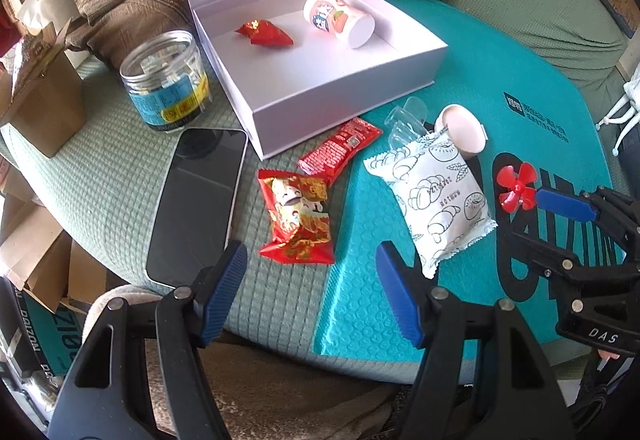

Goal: Organize objects
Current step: 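Grasp the red toy fan with the right gripper while the left grasps the gold snack packet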

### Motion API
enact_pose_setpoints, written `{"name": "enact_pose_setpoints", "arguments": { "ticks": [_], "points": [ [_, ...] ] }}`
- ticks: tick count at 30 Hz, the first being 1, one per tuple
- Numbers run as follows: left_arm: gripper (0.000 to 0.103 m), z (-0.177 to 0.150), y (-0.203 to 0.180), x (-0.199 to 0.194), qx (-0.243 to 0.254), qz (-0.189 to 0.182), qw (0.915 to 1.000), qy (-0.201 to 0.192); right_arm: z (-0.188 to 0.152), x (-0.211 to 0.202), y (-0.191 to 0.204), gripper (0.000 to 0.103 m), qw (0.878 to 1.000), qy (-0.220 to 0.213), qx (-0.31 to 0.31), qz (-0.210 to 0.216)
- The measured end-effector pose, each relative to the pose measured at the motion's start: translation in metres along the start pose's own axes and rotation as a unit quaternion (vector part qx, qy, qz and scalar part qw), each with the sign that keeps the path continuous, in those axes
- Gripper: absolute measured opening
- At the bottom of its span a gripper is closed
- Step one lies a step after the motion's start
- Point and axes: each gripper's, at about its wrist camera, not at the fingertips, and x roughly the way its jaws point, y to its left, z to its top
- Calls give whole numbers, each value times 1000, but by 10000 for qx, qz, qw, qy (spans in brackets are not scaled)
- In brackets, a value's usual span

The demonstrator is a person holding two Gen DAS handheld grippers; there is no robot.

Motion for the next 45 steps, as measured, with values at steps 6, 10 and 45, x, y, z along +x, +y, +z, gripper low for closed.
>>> {"name": "enact_pose_setpoints", "arguments": {
  "ticks": [6, 10, 45],
  "points": [
    [66, 5, -6, 12, -140, 66, 9999, 22, -5, 3, -23, 62, 9987, -161, 420, -255],
    [66, 9, -11, 17, -159, 87, 9998, -7, -4, 10, -35, 62, 9973, -140, 590, -420],
    [41, 8, 30, 52, -533, -89, 9985, 32, 1, 52, -35, 30, 9951, 75, 684, -707]
  ]
}}
